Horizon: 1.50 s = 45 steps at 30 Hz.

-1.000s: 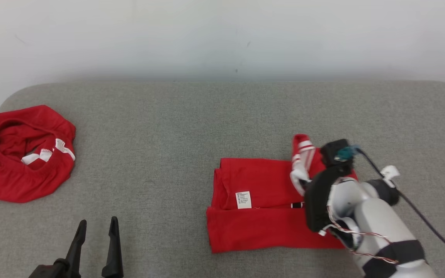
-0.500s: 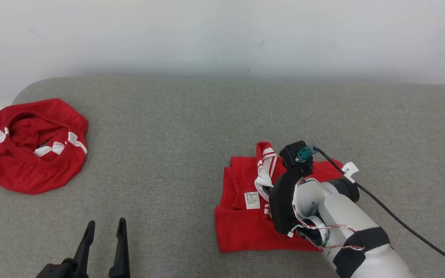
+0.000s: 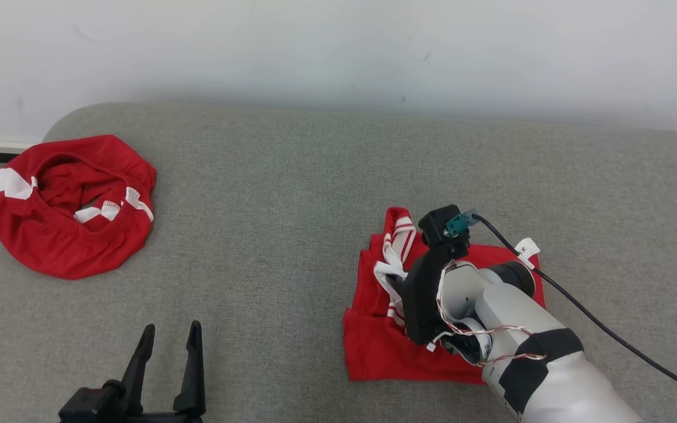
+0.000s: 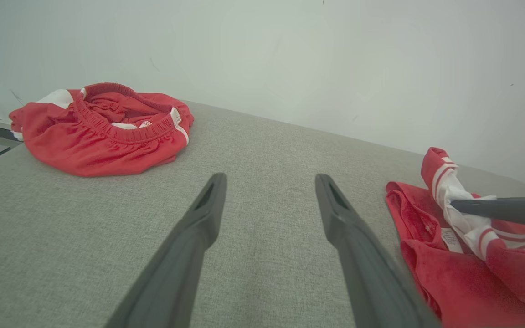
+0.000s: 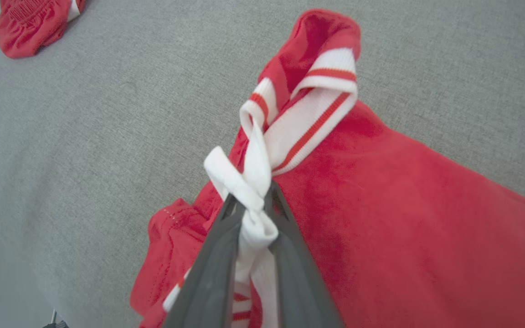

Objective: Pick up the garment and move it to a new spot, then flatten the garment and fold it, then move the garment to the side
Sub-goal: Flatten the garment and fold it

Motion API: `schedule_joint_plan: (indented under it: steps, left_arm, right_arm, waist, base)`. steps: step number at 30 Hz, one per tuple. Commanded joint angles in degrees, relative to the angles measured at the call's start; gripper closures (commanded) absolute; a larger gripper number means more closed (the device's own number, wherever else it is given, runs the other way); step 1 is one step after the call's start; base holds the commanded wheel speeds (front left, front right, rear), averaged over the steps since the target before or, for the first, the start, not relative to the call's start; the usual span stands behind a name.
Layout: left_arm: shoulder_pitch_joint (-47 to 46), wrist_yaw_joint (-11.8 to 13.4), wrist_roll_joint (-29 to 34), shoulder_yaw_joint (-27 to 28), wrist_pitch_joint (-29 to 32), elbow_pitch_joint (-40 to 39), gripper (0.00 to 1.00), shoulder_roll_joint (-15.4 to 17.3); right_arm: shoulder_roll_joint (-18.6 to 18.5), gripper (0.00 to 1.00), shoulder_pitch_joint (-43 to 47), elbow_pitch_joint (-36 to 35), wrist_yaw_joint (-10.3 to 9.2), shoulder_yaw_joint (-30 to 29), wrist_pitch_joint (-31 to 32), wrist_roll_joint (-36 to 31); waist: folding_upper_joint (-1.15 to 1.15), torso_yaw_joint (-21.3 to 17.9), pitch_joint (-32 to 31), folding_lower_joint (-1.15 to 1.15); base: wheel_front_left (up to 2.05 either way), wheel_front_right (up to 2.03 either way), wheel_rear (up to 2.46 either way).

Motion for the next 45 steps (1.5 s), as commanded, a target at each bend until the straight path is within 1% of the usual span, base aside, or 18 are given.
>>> schedule_joint_plan:
  steps: [1, 7, 11, 14, 18, 24, 29, 31, 34, 37, 38, 41, 45]
  left_arm:
    - [-0.8, -0.2, -0.8, 0.0, 0.0, 0.2, 0.0, 0.0]
    - [-0.9, -0.4, -0.7, 0.9, 0.0, 0.8, 0.0, 0.0]
    - [-0.4, -0.6, -0.5, 1.8, 0.0, 0.9, 0.0, 0.0]
    - [0.4, -1.0, 0.0, 2.2, 0.0, 0.8, 0.0, 0.0]
    - [0.8, -1.2, 0.1, 2.3, 0.0, 0.8, 0.0, 0.0]
    - [2.5, -1.2, -0.2, 3.6, 0.0, 0.5, 0.0, 0.0]
    - [4.1, -0.8, -0.1, 5.0, 0.0, 0.1, 0.0, 0.0]
    - [4.3, -0.6, -0.1, 5.4, 0.0, 0.0, 0.0, 0.0]
    - [4.2, -0.1, -0.8, 6.3, 0.0, -0.4, 0.0, 0.0]
    - [4.0, 0.0, -0.1, 6.8, 0.0, -0.3, 0.0, 0.0]
    - [4.0, 0.0, -0.1, 6.8, 0.0, -0.3, 0.0, 0.0]
    - [3.6, 0.0, 0.5, 7.1, 0.0, 0.2, 0.0, 0.0]
    - [2.6, -0.2, 1.3, 7.3, 0.0, 1.1, 0.0, 0.0]
  right_arm:
    - [0.1, 0.0, -1.0, 0.0, -0.13, 0.2, -1.0, 1.1]
    - [0.1, 0.0, -2.4, -2.4, -0.14, 2.4, -4.2, 8.4]
    - [0.1, 0.0, -4.2, -2.4, -0.14, 1.6, -8.2, 10.1]
    - [-0.5, 0.0, -5.1, -0.1, -0.14, -0.4, -12.1, 7.7]
    - [-4.5, 0.0, -3.9, 2.3, -0.14, -2.5, -18.9, 2.7]
    - [-8.5, 0.0, 0.9, 3.5, -0.14, -6.4, -28.1, -3.0]
    - [-9.2, 0.0, 6.7, 2.3, -0.14, -11.3, -35.0, -5.3]
    - [-9.4, 0.0, 8.8, 1.1, -0.14, -13.0, -36.5, -6.2]
    - [-9.6, 0.0, 12.1, -1.9, -0.14, -15.6, -38.3, -7.7]
    - [-10.0, 0.0, 15.6, -5.5, -0.14, -19.0, -39.3, -9.8]
    - [-10.0, 0.0, 15.6, -5.5, -0.14, -19.0, -39.3, -9.8]
    - [-8.9, 0.0, 19.1, -9.1, -0.14, -22.2, -39.6, -11.7]
    - [-8.1, 0.0, 23.2, -13.6, -0.14, -25.0, -39.7, -14.0]
  waist:
    - [-0.01, 0.2, 0.2, 0.0]
    - [-0.01, -0.2, -0.1, 0.0]
    - [-0.01, -1.1, -0.8, 0.0]
    - [-0.01, -1.9, -1.6, 0.0]
    - [-0.01, -2.7, -2.8, 0.0]
    - [-0.01, -5.1, -4.3, 0.0]
    - [-0.01, -7.4, -5.3, 0.0]
    - [-0.01, -8.1, -5.5, 0.0]
    - [-0.01, -9.2, -5.6, 0.0]
    - [-0.01, -10.2, -5.7, 0.0]
    - [-0.01, -10.2, -5.7, 0.0]
    - [-0.01, -11.2, -6.0, 0.0]
    - [-0.01, -12.5, -6.1, 0.0]
  base:
    - [0.0, 0.0, 0.0]
    - [0.0, 0.0, 0.0]
    - [0.0, 0.0, 0.0]
    - [0.0, 0.0, 0.0]
    - [0.0, 0.0, 0.0]
    - [0.0, 0.0, 0.0]
    - [0.0, 0.0, 0.0]
    - [0.0, 0.0, 0.0]
    - [0.0, 0.0, 0.0]
    - [0.0, 0.0, 0.0]
    - [0.0, 0.0, 0.0]
    - [0.0, 0.0, 0.0]
    - [0.0, 0.0, 0.0]
